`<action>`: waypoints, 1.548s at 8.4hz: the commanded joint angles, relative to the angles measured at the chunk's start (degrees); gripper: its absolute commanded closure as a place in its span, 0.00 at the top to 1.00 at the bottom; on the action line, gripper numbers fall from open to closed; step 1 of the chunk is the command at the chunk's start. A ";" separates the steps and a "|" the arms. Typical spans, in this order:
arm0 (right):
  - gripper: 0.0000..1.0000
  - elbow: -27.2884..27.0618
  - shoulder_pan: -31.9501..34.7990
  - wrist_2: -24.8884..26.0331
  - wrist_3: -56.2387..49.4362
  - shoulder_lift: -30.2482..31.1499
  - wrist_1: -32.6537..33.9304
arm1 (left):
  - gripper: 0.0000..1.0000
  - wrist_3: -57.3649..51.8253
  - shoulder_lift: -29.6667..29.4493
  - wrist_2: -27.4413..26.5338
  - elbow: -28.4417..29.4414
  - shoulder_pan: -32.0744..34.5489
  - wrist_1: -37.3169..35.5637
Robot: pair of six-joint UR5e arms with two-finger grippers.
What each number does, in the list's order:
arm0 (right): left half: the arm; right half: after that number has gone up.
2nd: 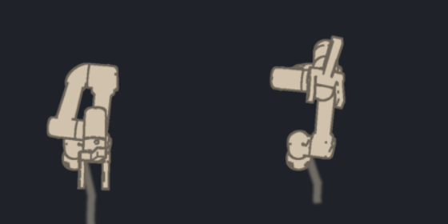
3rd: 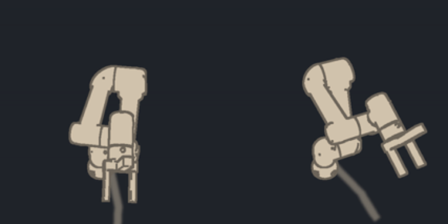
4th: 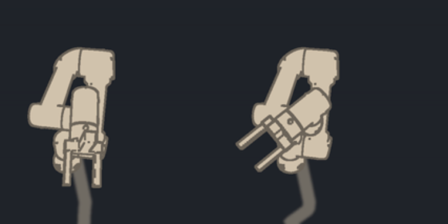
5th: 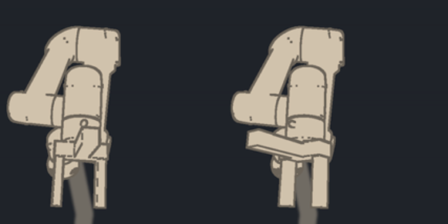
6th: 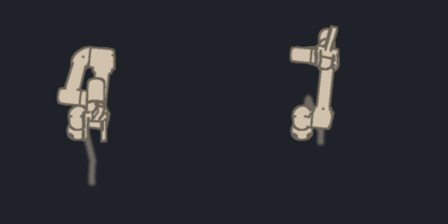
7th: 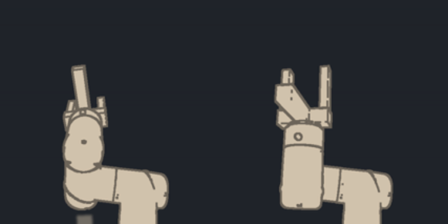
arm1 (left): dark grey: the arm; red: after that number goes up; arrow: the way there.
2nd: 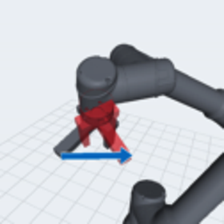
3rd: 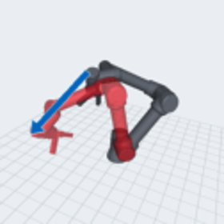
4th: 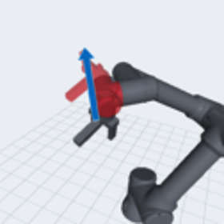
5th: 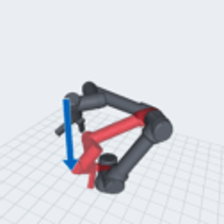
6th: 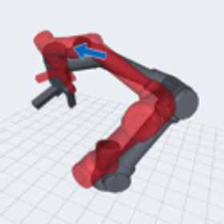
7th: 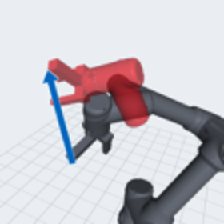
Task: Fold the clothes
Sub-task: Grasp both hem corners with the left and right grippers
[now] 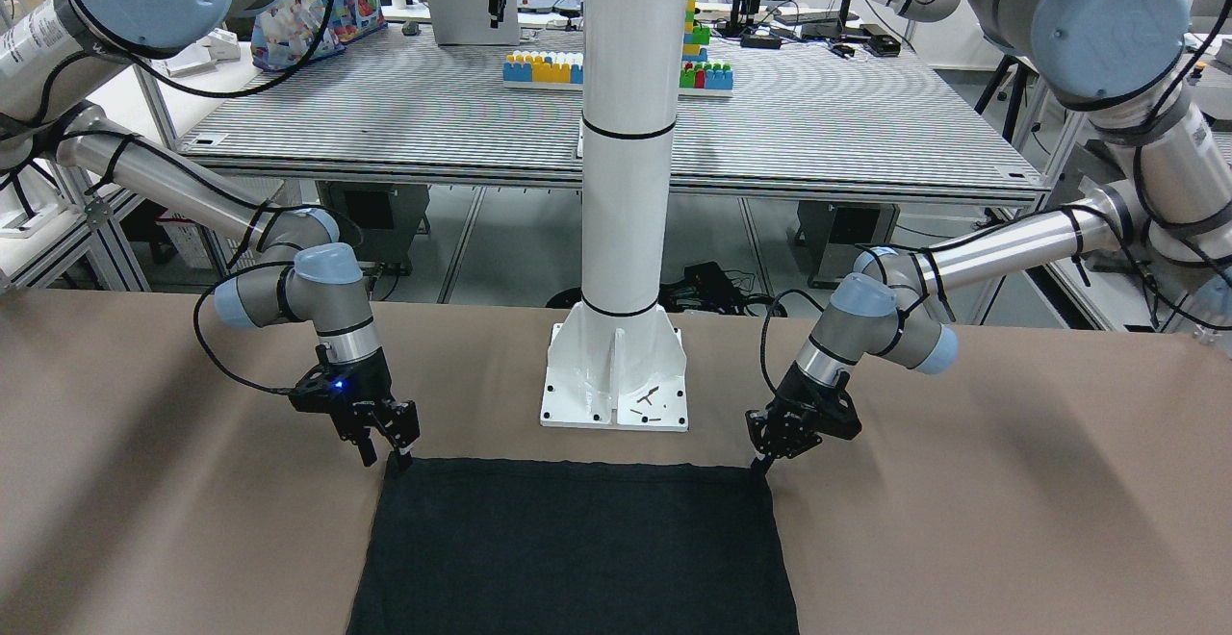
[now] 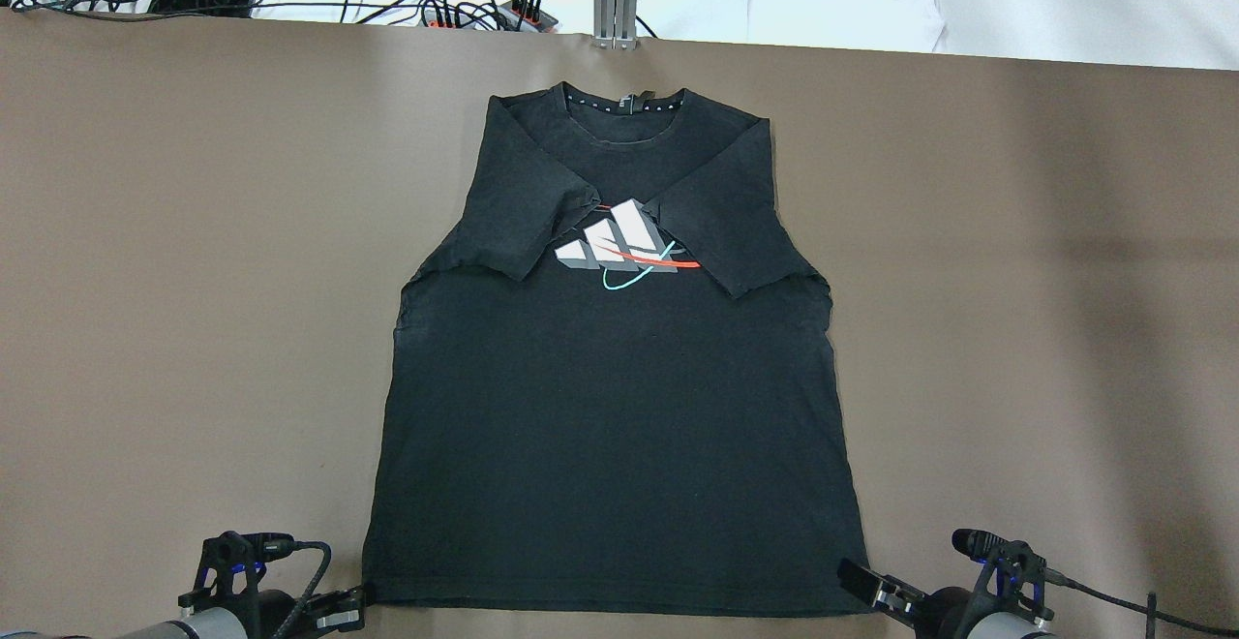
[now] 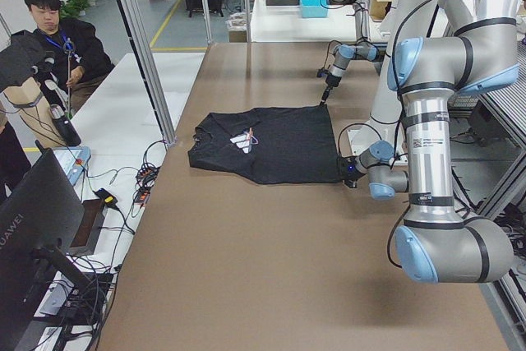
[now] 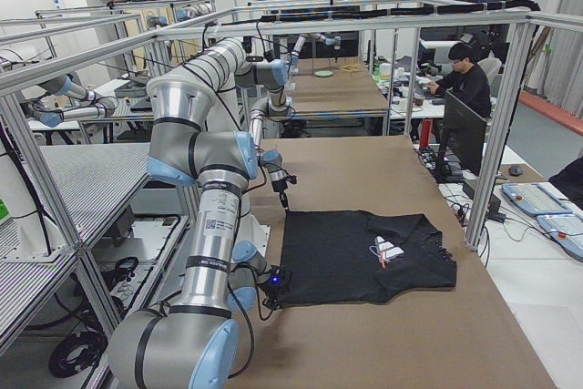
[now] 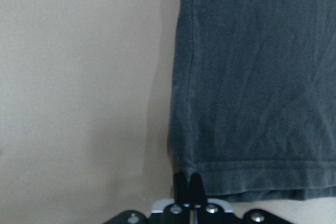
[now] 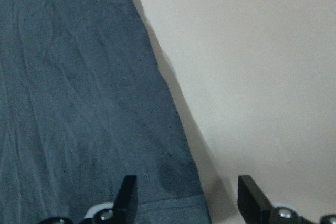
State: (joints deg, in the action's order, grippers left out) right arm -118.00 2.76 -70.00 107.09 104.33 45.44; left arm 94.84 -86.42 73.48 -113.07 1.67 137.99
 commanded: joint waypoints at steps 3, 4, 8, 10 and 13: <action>0.35 0.22 -2.31 1.70 0.13 -0.35 0.00 | 0.00 0.00 0.03 -0.09 0.05 0.00 0.00; 0.35 0.22 -2.32 1.71 0.14 -0.35 0.00 | 0.00 0.00 0.03 -0.09 0.05 0.00 0.00; 0.02 0.14 -2.67 2.32 0.05 -0.35 0.00 | 0.00 0.00 -0.06 0.00 -0.83 0.17 0.09; 0.00 -1.61 -2.49 2.32 -0.65 -0.35 0.00 | 0.00 -0.62 0.46 0.61 -3.72 0.61 0.00; 0.00 -8.46 0.22 2.06 -8.00 -0.35 0.17 | 0.00 -1.76 -0.58 11.99 -12.75 9.36 -11.09</action>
State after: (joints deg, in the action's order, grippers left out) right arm -122.77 0.98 -67.75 104.59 104.03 45.48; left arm 93.55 -86.24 77.38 -120.02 4.71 135.48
